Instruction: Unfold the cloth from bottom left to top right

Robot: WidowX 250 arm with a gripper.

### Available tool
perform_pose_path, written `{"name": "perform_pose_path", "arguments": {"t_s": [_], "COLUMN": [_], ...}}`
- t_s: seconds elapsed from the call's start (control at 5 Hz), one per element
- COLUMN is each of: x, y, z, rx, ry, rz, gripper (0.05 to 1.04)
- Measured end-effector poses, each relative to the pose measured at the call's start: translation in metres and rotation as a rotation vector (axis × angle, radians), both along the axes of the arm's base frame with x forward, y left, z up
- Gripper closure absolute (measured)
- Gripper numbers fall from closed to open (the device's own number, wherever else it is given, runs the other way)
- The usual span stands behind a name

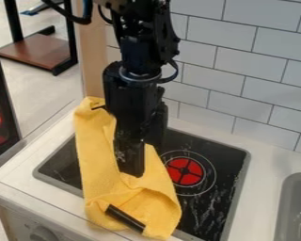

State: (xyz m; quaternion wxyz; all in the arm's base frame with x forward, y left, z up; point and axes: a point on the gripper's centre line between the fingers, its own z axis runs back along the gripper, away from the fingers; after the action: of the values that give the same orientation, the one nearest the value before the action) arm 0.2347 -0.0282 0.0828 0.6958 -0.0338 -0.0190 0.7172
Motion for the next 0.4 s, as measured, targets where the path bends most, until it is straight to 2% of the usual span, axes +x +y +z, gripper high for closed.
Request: {"name": "perform_pose_path", "arguments": {"t_s": [0.2,0.4], "x": [-0.003,0.003], "y": [0.000,0.005], "z": [-0.005,-0.018], "rx": [0.005,0.038], "ry": [0.021,0.031], "rz": [-0.002,-0.015], "gripper": [0.084,0.085]}}
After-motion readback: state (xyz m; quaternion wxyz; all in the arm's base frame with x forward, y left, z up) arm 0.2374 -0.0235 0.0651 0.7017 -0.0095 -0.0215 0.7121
